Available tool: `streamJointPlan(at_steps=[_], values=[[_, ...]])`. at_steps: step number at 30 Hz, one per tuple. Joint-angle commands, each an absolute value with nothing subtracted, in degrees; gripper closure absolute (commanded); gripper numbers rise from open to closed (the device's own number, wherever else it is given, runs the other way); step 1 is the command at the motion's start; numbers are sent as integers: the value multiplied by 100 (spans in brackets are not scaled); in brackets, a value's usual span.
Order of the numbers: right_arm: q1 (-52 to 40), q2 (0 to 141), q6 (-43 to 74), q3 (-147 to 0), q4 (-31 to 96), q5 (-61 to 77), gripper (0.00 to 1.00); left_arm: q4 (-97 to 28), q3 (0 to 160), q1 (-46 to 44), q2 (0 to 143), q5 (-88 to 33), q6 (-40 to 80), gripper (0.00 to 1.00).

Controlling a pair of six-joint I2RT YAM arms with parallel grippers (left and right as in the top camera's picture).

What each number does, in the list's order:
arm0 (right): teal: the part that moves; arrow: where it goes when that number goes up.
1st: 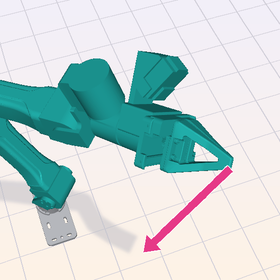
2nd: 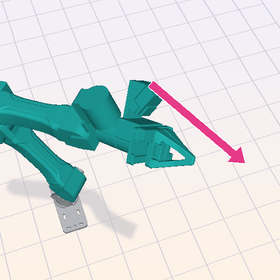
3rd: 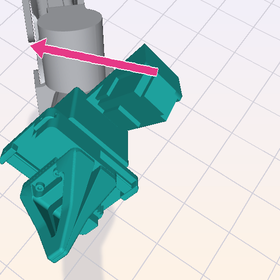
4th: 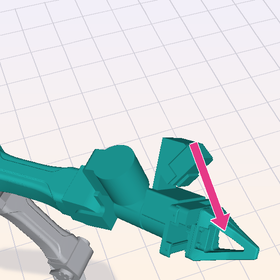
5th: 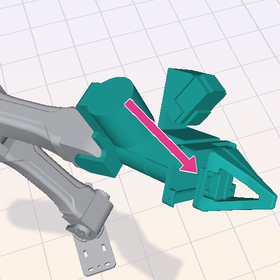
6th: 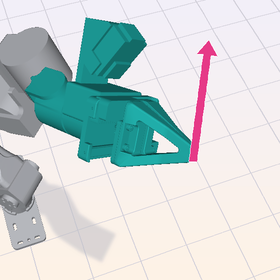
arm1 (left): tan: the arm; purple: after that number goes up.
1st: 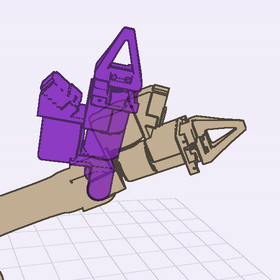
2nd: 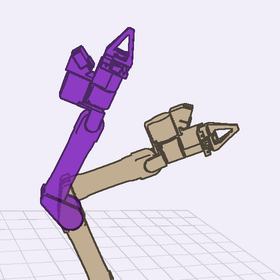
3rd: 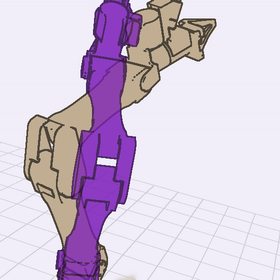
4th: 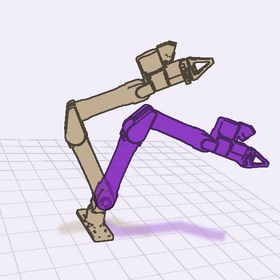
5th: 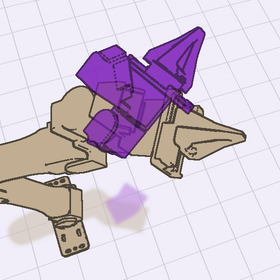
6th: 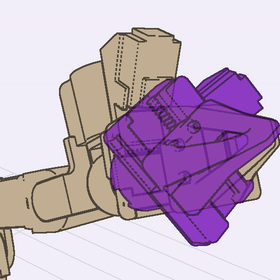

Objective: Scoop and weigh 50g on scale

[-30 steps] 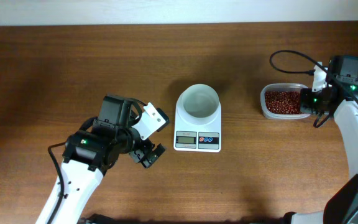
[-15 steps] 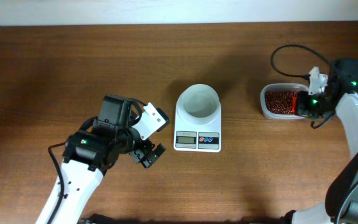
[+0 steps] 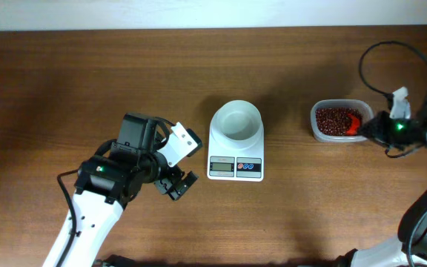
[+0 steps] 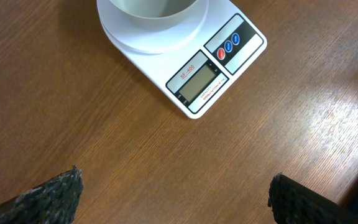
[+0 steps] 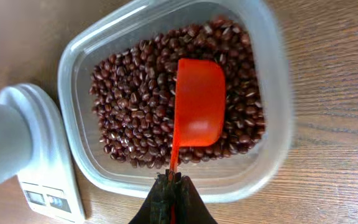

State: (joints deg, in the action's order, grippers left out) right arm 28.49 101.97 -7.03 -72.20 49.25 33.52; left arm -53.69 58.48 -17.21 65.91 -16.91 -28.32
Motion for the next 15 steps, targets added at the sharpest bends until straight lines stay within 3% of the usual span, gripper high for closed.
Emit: streamJointPlan(at_steps=[1, 7, 15], values=[[3275, 10226, -692, -7234, 5037, 4370, 96, -5365, 5946, -1697, 6589, -1667, -2923, 1], [3815, 10226, -733, -7231, 5094, 5155, 96, -5365, 5946, -1697, 6589, -1667, -2926, 1], [3846, 10226, -733, -7231, 5299, 5238, 96, -5365, 5944, -1697, 6589, -1669, -2923, 1]])
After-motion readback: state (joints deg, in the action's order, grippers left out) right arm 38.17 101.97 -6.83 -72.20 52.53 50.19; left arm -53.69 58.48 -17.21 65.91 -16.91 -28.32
